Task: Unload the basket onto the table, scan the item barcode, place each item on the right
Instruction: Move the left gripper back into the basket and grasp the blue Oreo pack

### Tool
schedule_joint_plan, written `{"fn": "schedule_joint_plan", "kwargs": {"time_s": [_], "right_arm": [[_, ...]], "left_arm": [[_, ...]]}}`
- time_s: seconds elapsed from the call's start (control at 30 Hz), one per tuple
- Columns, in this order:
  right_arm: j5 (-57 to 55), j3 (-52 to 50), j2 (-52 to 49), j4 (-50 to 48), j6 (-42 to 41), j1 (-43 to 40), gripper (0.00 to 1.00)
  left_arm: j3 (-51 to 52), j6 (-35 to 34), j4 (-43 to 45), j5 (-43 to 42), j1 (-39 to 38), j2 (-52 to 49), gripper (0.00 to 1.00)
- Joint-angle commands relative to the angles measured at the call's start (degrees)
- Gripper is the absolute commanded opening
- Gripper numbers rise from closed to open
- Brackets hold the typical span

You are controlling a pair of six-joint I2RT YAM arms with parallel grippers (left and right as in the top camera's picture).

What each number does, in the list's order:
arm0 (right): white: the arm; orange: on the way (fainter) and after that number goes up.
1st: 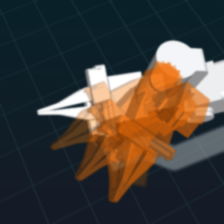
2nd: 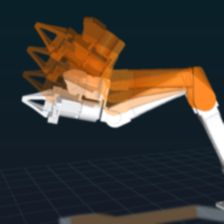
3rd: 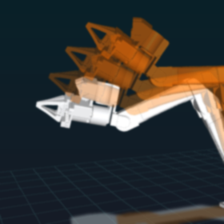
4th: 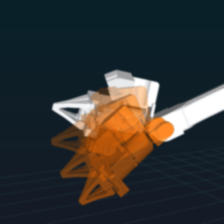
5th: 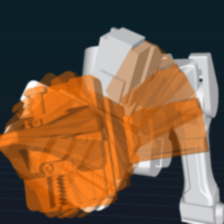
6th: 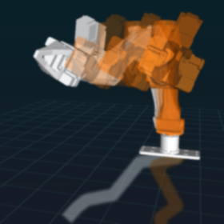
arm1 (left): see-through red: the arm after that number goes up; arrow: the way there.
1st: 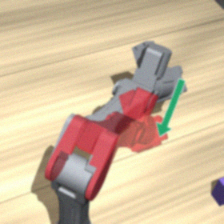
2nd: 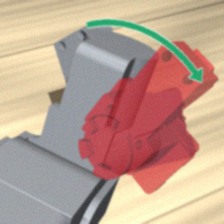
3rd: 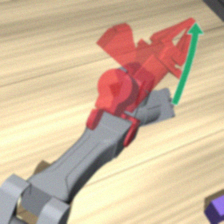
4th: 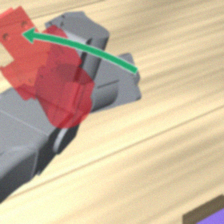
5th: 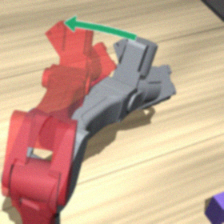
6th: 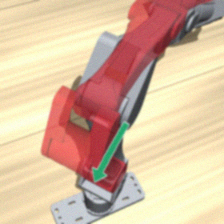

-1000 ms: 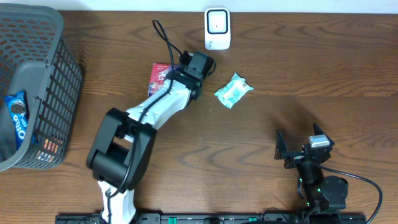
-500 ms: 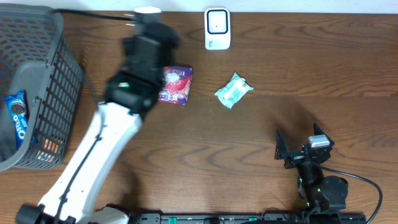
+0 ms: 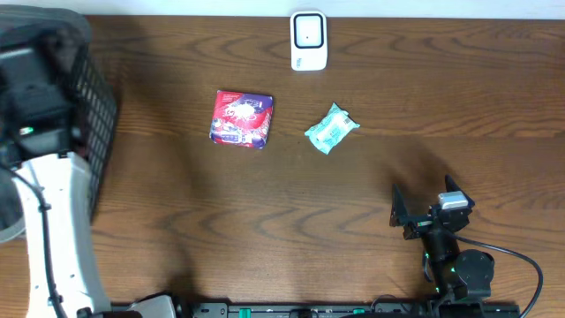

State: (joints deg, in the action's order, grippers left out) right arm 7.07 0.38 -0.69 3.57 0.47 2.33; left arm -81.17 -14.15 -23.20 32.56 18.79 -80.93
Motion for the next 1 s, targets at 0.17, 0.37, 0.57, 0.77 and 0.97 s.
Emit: {"fn": "schedule_joint_plan", "kwargs": {"time_s": [0.17, 0.37, 0.57, 0.77, 0.97], "right_arm": [[0.5, 0.0, 0.3, 0.2, 0.2, 0.8, 0.99], [0.5, 0.0, 0.3, 0.2, 0.2, 0.8, 0.99], [0.5, 0.0, 0.3, 0.2, 0.2, 0.8, 0.99], [0.5, 0.0, 0.3, 0.2, 0.2, 0.8, 0.99], [0.5, 0.0, 0.3, 0.2, 0.2, 0.8, 0.99]], "left_arm": [[-0.7, -0.3, 0.0, -3.4, 11.0, -8.9, 0.92], [-0.7, 0.9, -0.5, -9.7, 14.6, -14.6, 0.91], [-0.7, 0.8, 0.3, -9.9, 18.8, -20.2, 0.92], [-0.4, 7.5, -2.7, -23.2, 22.2, -25.1, 0.92], [-0.3, 9.6, -5.3, -25.4, 23.5, -28.3, 0.91]]}}
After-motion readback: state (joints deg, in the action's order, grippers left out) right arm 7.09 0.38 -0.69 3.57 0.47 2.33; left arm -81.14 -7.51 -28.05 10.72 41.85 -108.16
